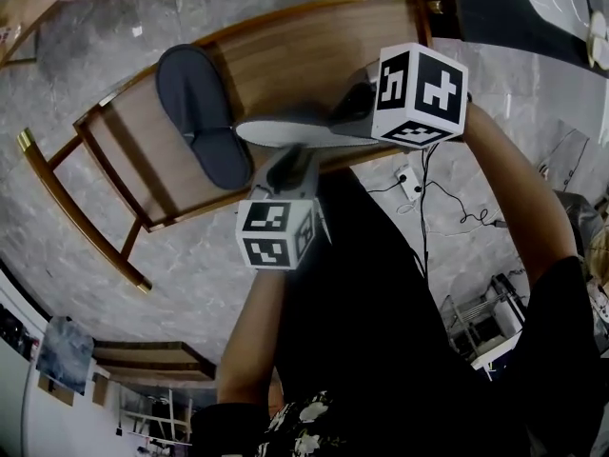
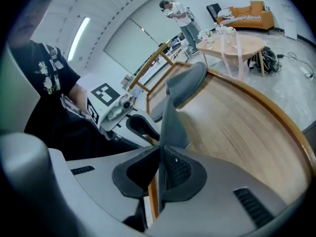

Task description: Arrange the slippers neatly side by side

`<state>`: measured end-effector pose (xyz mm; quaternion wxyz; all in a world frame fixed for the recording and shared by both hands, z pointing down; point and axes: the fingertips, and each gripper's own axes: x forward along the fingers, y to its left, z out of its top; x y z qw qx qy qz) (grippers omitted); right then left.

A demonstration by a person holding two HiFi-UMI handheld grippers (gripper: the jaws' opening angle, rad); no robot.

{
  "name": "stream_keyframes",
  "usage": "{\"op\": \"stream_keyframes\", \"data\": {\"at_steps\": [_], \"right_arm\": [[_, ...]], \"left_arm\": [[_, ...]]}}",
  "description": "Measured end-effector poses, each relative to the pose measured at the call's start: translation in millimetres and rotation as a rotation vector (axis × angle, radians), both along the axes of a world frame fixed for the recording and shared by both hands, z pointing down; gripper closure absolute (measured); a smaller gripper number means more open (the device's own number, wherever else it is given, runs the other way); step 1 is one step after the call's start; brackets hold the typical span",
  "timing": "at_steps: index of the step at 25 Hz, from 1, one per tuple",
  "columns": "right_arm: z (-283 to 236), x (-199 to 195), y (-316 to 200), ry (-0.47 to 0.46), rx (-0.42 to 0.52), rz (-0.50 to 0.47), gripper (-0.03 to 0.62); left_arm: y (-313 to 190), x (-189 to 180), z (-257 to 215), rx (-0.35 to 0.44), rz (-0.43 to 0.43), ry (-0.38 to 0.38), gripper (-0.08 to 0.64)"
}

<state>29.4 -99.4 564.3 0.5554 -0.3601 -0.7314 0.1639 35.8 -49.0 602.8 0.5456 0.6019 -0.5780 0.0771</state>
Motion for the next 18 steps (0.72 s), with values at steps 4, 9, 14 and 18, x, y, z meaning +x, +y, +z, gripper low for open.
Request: {"op": "stream_keyframes", "data": {"at_steps": [4, 9, 14, 18], "right_arm": [[-11.8, 1.2, -0.9, -0.02, -0.037, 0.094, 0.572], [-24.8, 1.1, -3.5, -0.068, -0.041, 0.238, 0.571], [-36.3, -0.8, -16.6, -0.096, -0.04, 0.439, 0.571], [-39.8, 3.8, -20.6, -0.116, -0.042, 0.566, 0.571]], "left_arm": [[-10.8, -21.0, -2.9, 0.014, -0.017, -0.026, 0.465], [-33.1, -33.0, -8.5, 0.047, 0.03, -0.073, 0.465], [-56.5, -38.9, -18.3, 0.087, 0.054, -0.113, 0.469], [-68.2, -35.6, -21.5, 0.107, 0.098, -0.15, 0.472]]}}
